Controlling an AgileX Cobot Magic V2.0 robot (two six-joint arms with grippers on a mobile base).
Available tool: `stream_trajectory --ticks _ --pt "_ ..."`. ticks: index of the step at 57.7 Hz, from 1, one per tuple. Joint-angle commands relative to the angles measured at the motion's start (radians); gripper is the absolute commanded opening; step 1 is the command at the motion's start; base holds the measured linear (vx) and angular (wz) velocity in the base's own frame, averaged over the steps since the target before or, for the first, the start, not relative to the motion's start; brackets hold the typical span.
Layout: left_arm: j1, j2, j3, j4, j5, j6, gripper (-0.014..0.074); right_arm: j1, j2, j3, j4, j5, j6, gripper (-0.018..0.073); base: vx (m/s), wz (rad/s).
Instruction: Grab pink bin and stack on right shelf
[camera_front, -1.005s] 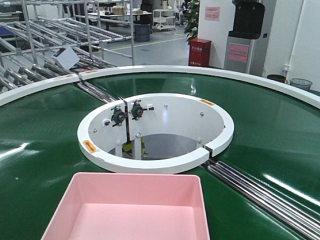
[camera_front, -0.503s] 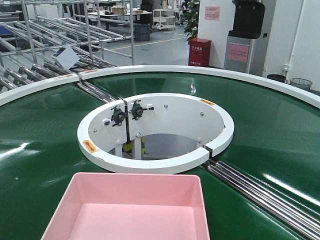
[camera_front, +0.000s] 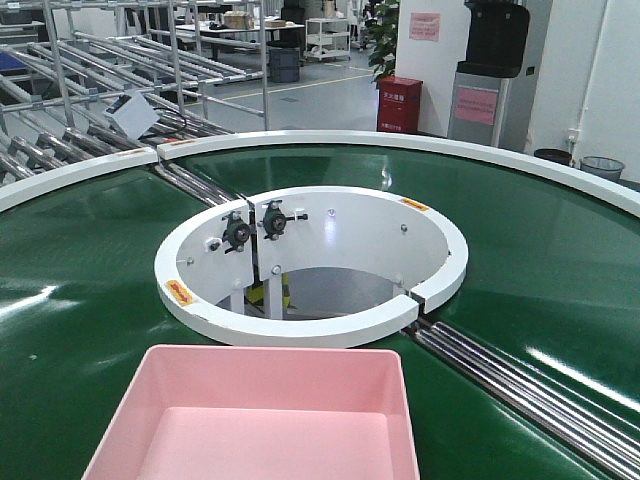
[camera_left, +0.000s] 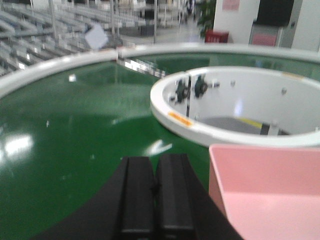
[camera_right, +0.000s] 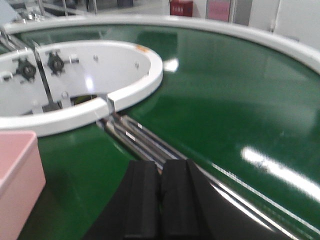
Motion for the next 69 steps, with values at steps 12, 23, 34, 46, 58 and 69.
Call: stream_trajectory --ticks 12,23,34,46,58,69 --pt "0.0 0.189 -0.036 -0.001 -0.086 -0.006 0.0483 -0.007 0.131 -0.039 -0.004 -0.089 -0.01 0.045 0.0 0.0" --pt "-0.007 0.321 -0.154 0.001 0.023 -0.013 0.0501 0.013 0.277 -0.141 0.02 0.058 -0.004 0.0466 0.0 0.0" --pt "-0.088 0.515 -0.447 -0.008 0.278 0.075 0.0501 0.196 0.482 -0.405 0.023 0.26 -0.012 0.0456 0.0 0.0" --pt "-0.151 0.739 -0.699 -0.024 0.468 0.073 0.0501 0.345 0.792 -0.73 0.059 0.479 0.085 0.0456 0.0 0.0" --pt "-0.178 0.917 -0.833 -0.122 0.592 0.158 0.0501 0.388 1.033 -0.968 0.124 0.656 0.12 0.0456 0.0 0.0" --pt "-0.188 1.026 -0.855 -0.191 0.609 0.243 0.0501 0.403 1.141 -1.028 0.136 0.673 0.131 0.0456 0.0 0.0"
